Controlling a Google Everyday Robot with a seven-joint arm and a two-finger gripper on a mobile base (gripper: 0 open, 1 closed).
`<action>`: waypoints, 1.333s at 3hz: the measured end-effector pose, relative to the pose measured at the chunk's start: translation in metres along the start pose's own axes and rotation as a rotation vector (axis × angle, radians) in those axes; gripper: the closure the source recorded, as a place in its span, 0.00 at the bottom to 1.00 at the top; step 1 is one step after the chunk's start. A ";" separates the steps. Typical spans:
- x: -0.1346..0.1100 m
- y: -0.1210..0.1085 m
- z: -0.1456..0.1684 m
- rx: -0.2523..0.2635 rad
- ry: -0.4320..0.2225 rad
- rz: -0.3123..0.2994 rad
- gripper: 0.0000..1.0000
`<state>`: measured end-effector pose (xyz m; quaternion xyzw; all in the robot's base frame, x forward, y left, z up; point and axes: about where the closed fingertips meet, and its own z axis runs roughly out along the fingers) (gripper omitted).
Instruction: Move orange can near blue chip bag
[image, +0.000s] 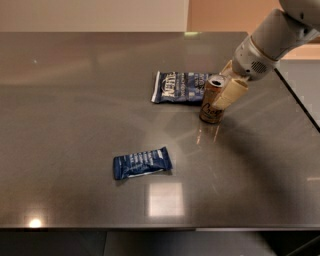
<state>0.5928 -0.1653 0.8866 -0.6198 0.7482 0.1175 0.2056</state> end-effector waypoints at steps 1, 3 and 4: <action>-0.003 -0.003 0.003 0.005 -0.013 -0.013 0.35; -0.009 -0.009 0.002 0.008 -0.042 -0.026 0.00; -0.009 -0.009 0.002 0.008 -0.042 -0.026 0.00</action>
Offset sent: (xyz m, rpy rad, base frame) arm 0.0087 0.0045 0.0041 0.0284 -0.0315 0.0240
